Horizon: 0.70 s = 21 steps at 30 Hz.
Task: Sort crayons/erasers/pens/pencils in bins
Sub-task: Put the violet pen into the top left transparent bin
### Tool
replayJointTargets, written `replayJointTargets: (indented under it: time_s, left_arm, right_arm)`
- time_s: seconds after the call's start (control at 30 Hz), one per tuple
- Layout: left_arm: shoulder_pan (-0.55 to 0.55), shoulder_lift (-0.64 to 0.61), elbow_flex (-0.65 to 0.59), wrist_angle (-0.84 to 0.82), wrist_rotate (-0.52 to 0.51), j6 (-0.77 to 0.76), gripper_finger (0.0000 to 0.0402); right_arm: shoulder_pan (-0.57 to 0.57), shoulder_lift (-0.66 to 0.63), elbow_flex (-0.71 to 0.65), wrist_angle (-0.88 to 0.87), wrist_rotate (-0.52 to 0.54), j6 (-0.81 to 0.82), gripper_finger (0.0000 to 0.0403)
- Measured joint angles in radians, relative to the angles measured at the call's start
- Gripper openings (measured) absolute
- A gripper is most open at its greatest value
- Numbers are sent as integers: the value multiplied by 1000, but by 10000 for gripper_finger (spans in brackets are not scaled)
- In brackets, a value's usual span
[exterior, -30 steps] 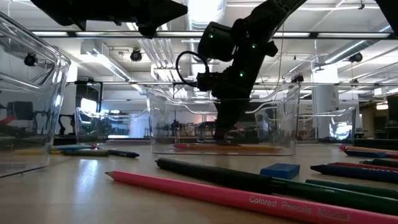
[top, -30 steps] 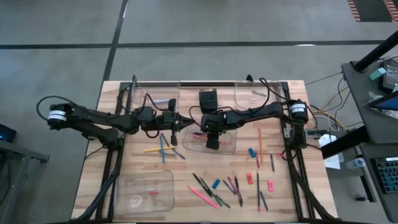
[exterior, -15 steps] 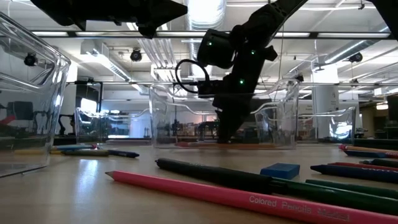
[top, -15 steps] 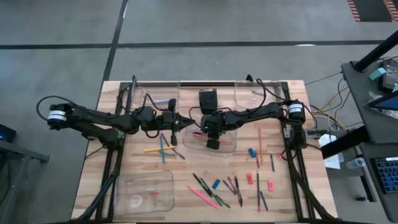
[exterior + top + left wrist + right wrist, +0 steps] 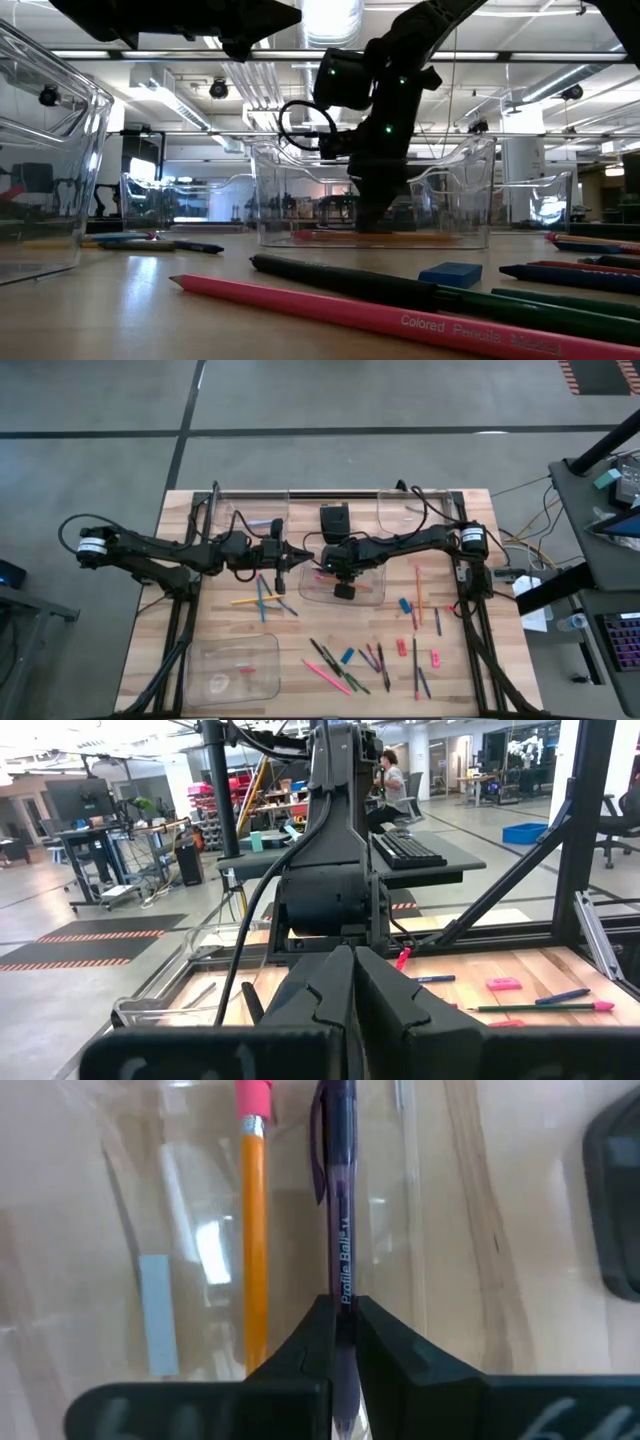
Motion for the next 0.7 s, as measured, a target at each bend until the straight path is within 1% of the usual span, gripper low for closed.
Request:
replayJointTargets:
  time_s: [0.23, 0.43, 0.7]
  left_arm:
    - [0, 0, 0, 0, 0, 0, 0]
    - [0, 0, -1, 0, 0, 0, 0]
    - [0, 0, -1, 0, 0, 0, 0]
  right_arm:
    - [22, -36, 25, -9, 4, 1, 6]
    - [32, -89, 19, -22, 5, 17, 6]
    - [25, -79, -25, -22, 4, 43, 13]
